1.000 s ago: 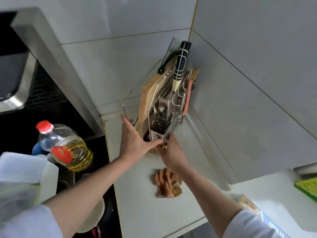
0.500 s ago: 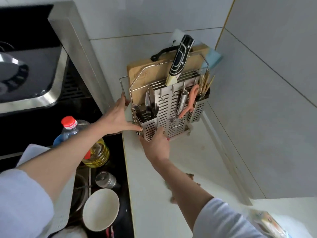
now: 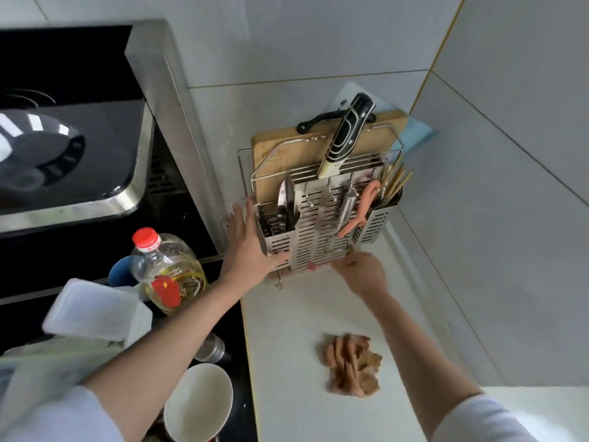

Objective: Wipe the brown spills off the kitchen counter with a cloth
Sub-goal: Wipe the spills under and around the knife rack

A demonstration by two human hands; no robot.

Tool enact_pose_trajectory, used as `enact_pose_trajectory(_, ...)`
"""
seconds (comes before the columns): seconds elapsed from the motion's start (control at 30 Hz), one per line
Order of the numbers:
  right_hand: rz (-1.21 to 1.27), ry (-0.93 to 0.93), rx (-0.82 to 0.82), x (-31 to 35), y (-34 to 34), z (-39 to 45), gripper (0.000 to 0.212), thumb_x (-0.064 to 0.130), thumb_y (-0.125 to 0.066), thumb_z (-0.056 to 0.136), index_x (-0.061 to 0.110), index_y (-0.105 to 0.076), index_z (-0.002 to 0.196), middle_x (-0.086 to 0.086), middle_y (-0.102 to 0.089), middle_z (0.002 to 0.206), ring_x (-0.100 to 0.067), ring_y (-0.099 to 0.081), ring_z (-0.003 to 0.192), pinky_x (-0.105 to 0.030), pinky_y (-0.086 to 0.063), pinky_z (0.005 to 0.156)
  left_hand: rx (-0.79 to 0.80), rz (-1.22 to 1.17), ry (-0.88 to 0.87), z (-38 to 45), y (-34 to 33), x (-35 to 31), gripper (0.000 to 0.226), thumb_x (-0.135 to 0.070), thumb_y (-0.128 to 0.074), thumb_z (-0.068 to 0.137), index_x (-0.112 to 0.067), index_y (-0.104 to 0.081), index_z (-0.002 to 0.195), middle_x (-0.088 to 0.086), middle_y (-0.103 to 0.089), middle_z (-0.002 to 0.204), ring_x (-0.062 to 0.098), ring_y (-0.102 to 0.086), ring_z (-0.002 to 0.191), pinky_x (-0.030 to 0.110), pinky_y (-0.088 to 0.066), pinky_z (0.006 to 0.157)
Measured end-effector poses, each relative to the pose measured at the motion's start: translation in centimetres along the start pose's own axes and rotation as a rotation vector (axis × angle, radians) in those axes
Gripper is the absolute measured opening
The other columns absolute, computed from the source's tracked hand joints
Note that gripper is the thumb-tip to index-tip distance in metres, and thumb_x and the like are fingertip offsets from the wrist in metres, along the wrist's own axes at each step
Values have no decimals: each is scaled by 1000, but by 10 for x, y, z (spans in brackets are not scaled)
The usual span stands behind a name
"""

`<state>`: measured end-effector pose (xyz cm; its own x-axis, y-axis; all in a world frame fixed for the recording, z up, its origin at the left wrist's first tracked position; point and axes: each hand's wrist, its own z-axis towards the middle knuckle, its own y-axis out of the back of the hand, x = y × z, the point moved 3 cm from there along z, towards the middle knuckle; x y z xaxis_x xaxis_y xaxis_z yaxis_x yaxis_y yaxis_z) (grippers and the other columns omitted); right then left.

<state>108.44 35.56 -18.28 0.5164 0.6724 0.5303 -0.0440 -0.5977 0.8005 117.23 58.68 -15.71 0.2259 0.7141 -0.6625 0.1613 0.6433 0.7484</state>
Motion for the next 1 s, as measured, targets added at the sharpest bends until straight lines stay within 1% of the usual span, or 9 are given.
enact_pose_trajectory(0.03,50,-68,-78,-18,19,9,45,57,-63,86,13,-70,92,-4,-68,88,-28,-67,90,-32,-50,71,-28,-18,25,-4,-5,-3,134,-62,-82,63,-26,7,156,10,3,165,26,9,151,52,-14,114)
enact_pose_trajectory(0.07,123,-116,-144,-33,35,20,51,57,-67,83,11,-65,106,-6,-69,99,-29,-66,97,-32,-49,74,-43,-29,35,-7,-9,-6,135,-58,-82,66,-28,15,156,9,11,165,21,13,147,36,-25,106)
enact_pose_trajectory(0.1,206,-117,-169,-37,48,26,63,56,-71,81,10,-57,121,-8,-66,115,-28,-64,106,-34,-50,82,-49,-37,27,-11,-11,-9,135,-54,-83,68,-31,19,154,6,13,166,17,8,145,43,-27,111)
enact_pose_trajectory(0.17,334,8,-103,-33,60,41,80,49,-77,78,17,-38,140,-4,-56,136,-23,-57,121,-42,-49,100,-18,-117,0,-13,-14,-14,132,-43,-84,73,-38,23,151,-4,-8,165,12,-27,142,36,-41,104)
enact_pose_trajectory(0.27,287,138,-114,-24,60,49,61,43,-77,80,23,-44,126,9,-63,109,-17,-63,101,-44,-53,87,50,-225,11,-6,-14,-9,130,-32,-84,76,-54,28,140,-18,-51,136,1,-52,114,24,-43,93)
enact_pose_trajectory(0.37,235,154,-229,-15,55,47,51,36,-76,83,16,-46,119,9,-60,97,-17,-60,88,-31,-44,71,103,-183,53,12,-10,7,119,-54,-81,69,-32,-4,157,-16,-63,129,5,-61,115,27,-49,93)
enact_pose_trajectory(0.77,300,184,-190,-7,52,52,59,36,-73,86,17,-42,133,12,-56,110,-11,-58,101,-27,-44,81,99,-189,-25,32,-6,11,136,-37,-83,77,-46,35,143,-5,-36,158,16,-42,140,46,-38,113)
enact_pose_trajectory(0.9,169,94,-142,-51,20,-3,40,37,-65,92,23,-51,126,9,-59,114,-10,-57,101,-27,-45,83,76,44,215,7,-34,45,103,-62,-71,76,-22,-15,153,8,-48,148,27,-55,127,46,-52,99)
enact_pose_trajectory(1.0,-18,-5,145,-94,-28,-58,6,38,-63,85,36,-58,87,8,-66,92,-16,-63,84,-27,-49,71,412,376,313,-27,-73,61,46,-48,-59,90,-15,-55,121,12,-60,129,31,-61,112,39,-55,89)
